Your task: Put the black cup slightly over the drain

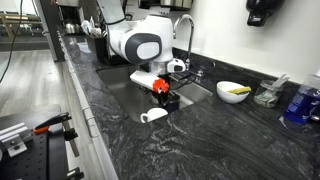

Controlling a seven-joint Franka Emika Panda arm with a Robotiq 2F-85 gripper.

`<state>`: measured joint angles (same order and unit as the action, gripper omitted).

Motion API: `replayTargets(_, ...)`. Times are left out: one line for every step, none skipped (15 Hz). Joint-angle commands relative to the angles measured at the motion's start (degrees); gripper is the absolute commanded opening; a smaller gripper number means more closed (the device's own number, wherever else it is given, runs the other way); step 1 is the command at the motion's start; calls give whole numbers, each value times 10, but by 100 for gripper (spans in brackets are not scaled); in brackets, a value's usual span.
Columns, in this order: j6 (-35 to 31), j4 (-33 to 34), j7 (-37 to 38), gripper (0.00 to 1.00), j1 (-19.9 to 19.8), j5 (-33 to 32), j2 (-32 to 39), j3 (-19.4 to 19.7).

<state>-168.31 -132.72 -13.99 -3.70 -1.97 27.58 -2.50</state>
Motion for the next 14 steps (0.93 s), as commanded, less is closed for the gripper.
replayTargets(-10,12,2,4,-11,1,18,-22)
replayTargets(-9,15,1,4,-12,3,21,-27)
replayTargets(-11,19,2,4,-11,2,24,-29)
replayTargets(-11,23,1,4,-11,2,27,-31)
replayTargets(-12,30,0,4,-12,2,31,-34)
replayTargets(-14,36,-1,4,-13,1,35,-35)
replayTargets(-15,47,-2,4,-15,1,41,-36)
replayTargets(-15,56,-2,4,-16,1,46,-35)
replayTargets(-14,67,-3,4,-19,1,53,-37)
replayTargets(-12,78,-4,4,-21,2,59,-39)
replayTargets(-9,90,-6,4,-24,3,66,-43)
replayTargets(-8,102,-6,4,-25,3,73,-46)
replayTargets(-8,112,-6,4,-26,3,80,-48)
replayTargets(-6,125,-7,4,-27,3,89,-53)
